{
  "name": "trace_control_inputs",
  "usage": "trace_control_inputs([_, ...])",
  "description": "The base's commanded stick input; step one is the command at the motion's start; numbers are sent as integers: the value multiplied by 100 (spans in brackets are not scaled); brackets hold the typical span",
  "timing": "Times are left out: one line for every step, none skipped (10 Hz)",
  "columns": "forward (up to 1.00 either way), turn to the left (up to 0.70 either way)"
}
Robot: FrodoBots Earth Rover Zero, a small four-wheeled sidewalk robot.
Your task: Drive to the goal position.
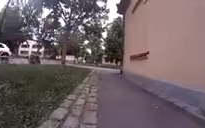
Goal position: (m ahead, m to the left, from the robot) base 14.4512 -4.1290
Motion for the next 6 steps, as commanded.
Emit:
trace_control_inputs([45, 0])
trace_control_inputs([45, 0])
trace_control_inputs([45, 0])
trace_control_inputs([45, 0])
trace_control_inputs([45, 0])
trace_control_inputs([45, 0])
